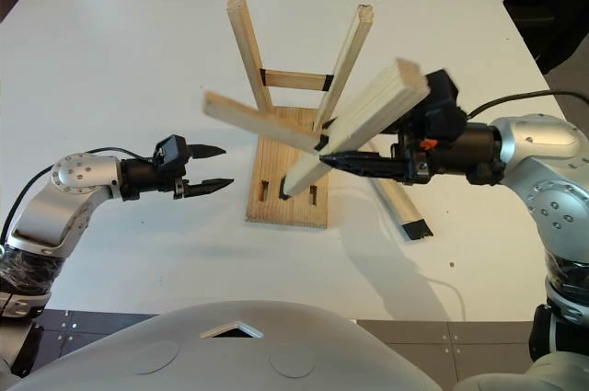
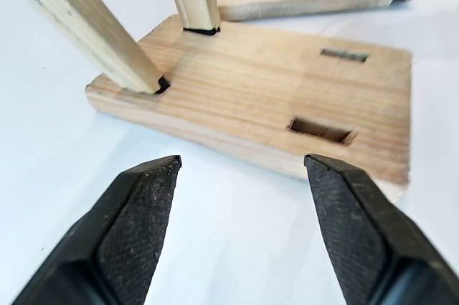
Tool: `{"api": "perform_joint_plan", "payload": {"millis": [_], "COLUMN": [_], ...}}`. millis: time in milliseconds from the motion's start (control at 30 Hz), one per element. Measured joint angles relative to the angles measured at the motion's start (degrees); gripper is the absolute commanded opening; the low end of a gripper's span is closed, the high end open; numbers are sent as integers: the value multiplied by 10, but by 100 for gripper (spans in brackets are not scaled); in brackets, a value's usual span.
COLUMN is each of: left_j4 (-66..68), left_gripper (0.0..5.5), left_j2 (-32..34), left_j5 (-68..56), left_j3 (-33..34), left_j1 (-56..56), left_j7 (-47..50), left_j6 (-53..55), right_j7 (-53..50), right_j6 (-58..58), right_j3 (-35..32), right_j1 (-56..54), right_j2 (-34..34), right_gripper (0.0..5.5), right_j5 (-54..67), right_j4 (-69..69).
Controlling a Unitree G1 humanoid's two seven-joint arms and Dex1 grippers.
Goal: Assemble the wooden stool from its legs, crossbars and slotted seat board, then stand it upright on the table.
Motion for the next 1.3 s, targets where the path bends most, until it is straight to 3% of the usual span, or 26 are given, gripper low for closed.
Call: {"api": "perform_joint_plan", "payload": {"millis": [533,733,1067,1200,1300], "left_j4": [10,8,9,13,18], "left_gripper": [318,318,318,318,318], "left_j2": [1,-1,-20,-24,-26], "left_j5": [23,30,46,49,57], "left_j3": [10,7,-16,-20,-22], "left_j1": [46,42,23,19,21], "left_j7": [-19,-20,-27,-30,-30], "left_j6": [-26,-26,-31,-33,-34], "right_j7": [41,33,51,31,27], "right_j6": [-131,-203,-223,-213,-217], "right_j3": [55,110,157,193,197], "right_j1": [23,15,-26,0,18], "right_j2": [17,19,32,33,28], "right_gripper": [202,202,202,283,298], "right_j5": [-154,-236,-237,-296,-317], "right_j4": [73,83,135,163,154]}}
